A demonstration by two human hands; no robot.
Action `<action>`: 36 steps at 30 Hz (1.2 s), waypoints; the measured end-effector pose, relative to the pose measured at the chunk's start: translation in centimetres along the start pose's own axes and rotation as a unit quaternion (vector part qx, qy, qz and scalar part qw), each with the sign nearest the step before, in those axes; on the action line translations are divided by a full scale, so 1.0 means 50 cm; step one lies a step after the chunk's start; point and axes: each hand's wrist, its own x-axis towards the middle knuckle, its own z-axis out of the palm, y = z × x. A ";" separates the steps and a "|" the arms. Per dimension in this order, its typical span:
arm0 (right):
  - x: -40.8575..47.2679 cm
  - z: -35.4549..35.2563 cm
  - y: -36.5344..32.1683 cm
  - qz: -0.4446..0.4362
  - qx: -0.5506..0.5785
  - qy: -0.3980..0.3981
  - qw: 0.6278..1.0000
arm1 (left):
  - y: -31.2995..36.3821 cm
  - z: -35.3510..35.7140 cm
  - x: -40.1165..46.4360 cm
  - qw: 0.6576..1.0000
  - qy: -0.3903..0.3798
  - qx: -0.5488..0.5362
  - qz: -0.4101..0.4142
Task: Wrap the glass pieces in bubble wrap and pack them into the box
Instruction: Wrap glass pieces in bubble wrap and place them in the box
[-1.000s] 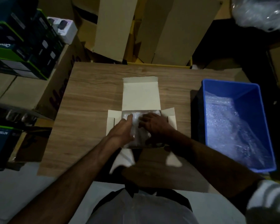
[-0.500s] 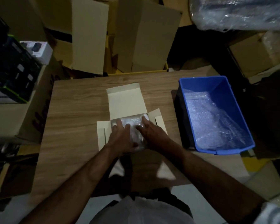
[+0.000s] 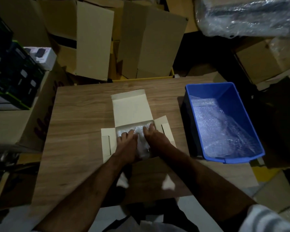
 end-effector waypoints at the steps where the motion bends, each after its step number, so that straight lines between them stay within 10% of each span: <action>1: -0.003 0.004 0.005 -0.011 0.012 -0.010 1.000 | -0.004 -0.012 -0.004 1.000 -0.014 -0.014 0.005; 8: -0.043 0.051 0.016 -0.125 0.003 -0.012 0.992 | -0.058 -0.077 -0.043 0.998 -0.018 0.052 0.002; 21: -0.043 0.067 -0.014 -0.074 -0.067 -0.010 0.995 | -0.055 -0.055 0.020 0.989 -0.053 0.117 0.079; 28: -0.052 0.040 -0.026 -0.075 -0.037 0.014 0.996 | -0.101 -0.091 0.014 0.985 0.050 -0.065 0.153; 36: -0.078 0.050 -0.034 -0.132 -0.003 -0.026 0.991 | -0.095 -0.099 0.062 0.977 -0.039 0.020 0.209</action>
